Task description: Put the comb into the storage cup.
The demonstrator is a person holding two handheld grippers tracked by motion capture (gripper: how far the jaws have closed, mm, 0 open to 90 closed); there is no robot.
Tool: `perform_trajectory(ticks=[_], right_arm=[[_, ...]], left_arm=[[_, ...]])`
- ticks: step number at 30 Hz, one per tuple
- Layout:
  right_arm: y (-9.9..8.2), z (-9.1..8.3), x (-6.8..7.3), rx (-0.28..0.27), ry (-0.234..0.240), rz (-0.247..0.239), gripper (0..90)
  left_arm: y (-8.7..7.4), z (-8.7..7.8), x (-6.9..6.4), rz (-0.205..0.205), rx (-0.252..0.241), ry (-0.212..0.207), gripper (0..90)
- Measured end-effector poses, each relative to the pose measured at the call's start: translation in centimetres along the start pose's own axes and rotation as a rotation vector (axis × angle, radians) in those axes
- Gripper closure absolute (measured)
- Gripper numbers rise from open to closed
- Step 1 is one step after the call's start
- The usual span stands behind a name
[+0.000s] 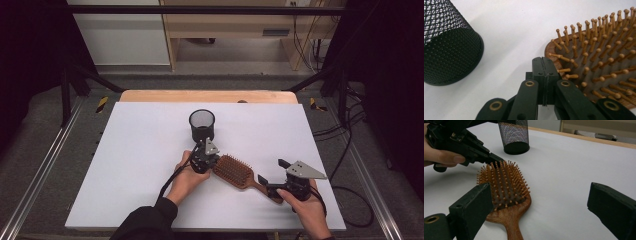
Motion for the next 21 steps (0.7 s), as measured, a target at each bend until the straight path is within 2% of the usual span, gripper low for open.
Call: perform_trajectory(ticks=[5,9,11,12,13,14,15,16,17,18,19,20,21], right_arm=[[0.1,0.0,0.0,-0.004,-0.005,0.003,6.4],[0.1,0.0,0.1,-0.001,0.0,0.005,6.4],[0.1,0.0,0.1,0.002,0.002,0.005,6.5],[0.1,0.0,0.1,0.006,0.004,0.003,6.6],[0.1,0.0,0.1,0.006,0.004,0.003,6.6],[0.0,0.0,0.1,0.011,0.003,-0.002,6.8],[0.0,0.0,0.1,0.012,0.005,-0.005,6.9],[0.0,0.0,0.1,0.017,0.006,-0.006,6.9],[-0.1,0.0,0.1,0.021,0.008,-0.006,6.8],[-0.1,0.0,0.1,0.024,0.008,-0.007,6.8],[-0.1,0.0,0.1,0.024,0.008,-0.007,6.8],[-0.1,-0.1,0.1,0.031,0.008,0.001,6.8],[-0.1,-0.1,0.1,0.031,0.008,0.001,6.8]], left_arm=[[0.1,-0.6,0.4,-0.011,-0.039,0.03,90.0],[0.1,-2.4,1.5,-0.058,-0.118,0.067,90.0],[-0.1,-3.7,2.1,-0.078,-0.156,0.086,90.0],[-0.6,-5.2,2.7,-0.093,-0.193,0.1,90.0],[-0.6,-5.2,2.7,-0.093,-0.193,0.1,90.0],[-1.3,-6.9,3.2,-0.107,-0.227,0.119,90.0],[-1.3,-6.9,3.2,-0.107,-0.227,0.119,90.0],[-1.6,-7.7,3.5,-0.116,-0.248,0.124,90.0],[-2.6,-9.6,4.0,-0.12,-0.283,0.153,90.0],[-3.2,-10.5,4.2,-0.117,-0.304,0.165,90.0],[-3.2,-10.5,4.2,-0.117,-0.304,0.165,90.0],[-4.4,-11.9,4.6,-0.105,-0.32,0.198,90.0],[-4.4,-11.9,4.6,-0.105,-0.32,0.198,90.0]])
Point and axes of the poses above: each handheld gripper's, and its own axes: z roughly forward along the jaws, y roughly out of its top, x roughly to its left, the point moved 9 cm from there along z, roughly forward along the jaws
